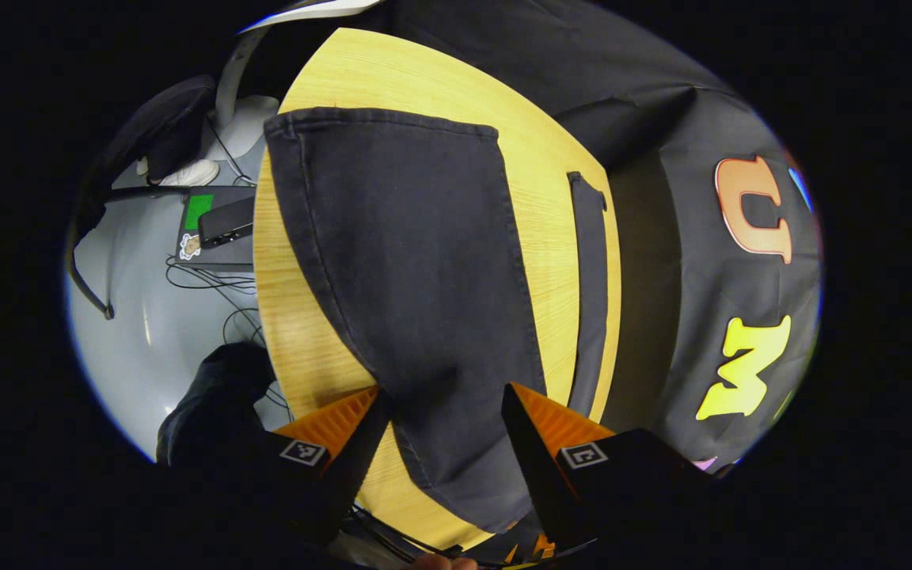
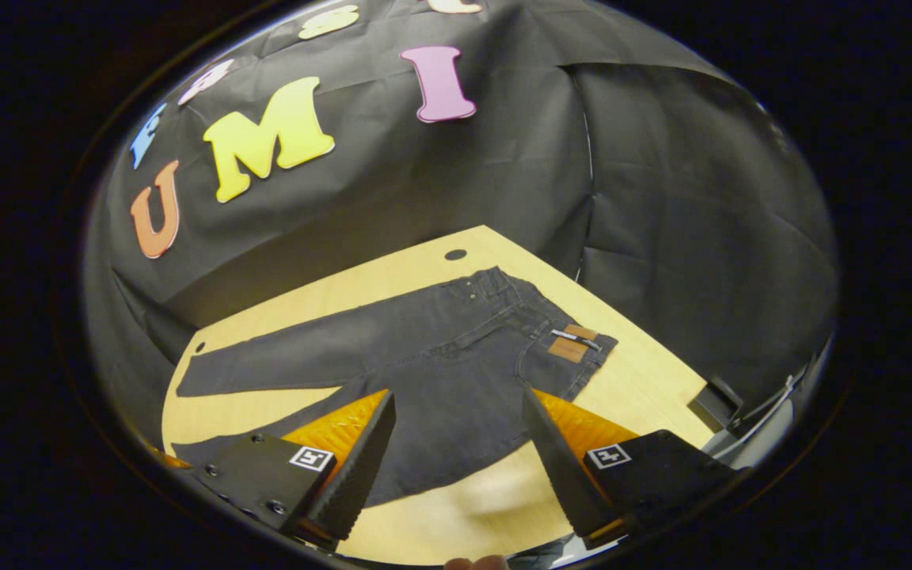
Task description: Grasp the waist and the cuffs of the jeans and fold them to make the two legs overlap; first hold the waist and fold one-third of the jeans toward the cuffs, then hold the cuffs and fold the remaining one-third in the same direction to finish folding.
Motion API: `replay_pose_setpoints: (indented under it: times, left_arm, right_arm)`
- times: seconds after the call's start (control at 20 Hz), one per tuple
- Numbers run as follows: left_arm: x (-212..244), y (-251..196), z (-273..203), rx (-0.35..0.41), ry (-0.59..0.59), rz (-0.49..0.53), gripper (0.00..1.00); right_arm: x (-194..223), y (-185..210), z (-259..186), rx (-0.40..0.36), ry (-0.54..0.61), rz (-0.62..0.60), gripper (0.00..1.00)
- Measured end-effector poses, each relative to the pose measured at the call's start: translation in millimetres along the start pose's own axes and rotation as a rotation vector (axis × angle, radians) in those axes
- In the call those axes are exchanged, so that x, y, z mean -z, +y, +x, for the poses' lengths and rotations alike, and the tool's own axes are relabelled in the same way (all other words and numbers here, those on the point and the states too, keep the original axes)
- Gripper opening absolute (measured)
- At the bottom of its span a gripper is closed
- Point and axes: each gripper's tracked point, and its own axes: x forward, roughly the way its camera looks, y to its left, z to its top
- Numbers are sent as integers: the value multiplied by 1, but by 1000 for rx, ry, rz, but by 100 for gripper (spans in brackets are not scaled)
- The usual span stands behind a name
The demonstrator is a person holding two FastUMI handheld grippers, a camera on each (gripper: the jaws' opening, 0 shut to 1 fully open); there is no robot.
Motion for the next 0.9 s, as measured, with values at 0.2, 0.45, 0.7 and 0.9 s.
replay_pose_setpoints:
  times: [0.2, 0.45, 0.7, 0.9]
  left_arm:
    - [-3, 17, 7, -35, -1, -40, 40]
    - [-4, 14, 9, -29, 17, 16, 4]
    - [-5, 14, 9, -24, 20, -22, 4]
    - [-5, 12, 9, -25, 24, -54, 3]
  right_arm:
    - [1, -13, 7, 14, 36, 88, 100]
    - [3, -50, 32, 43, 147, 280, 99]
    - [35, -70, 59, 88, 323, 507, 98]
    - [49, -68, 80, 100, 377, 573, 90]
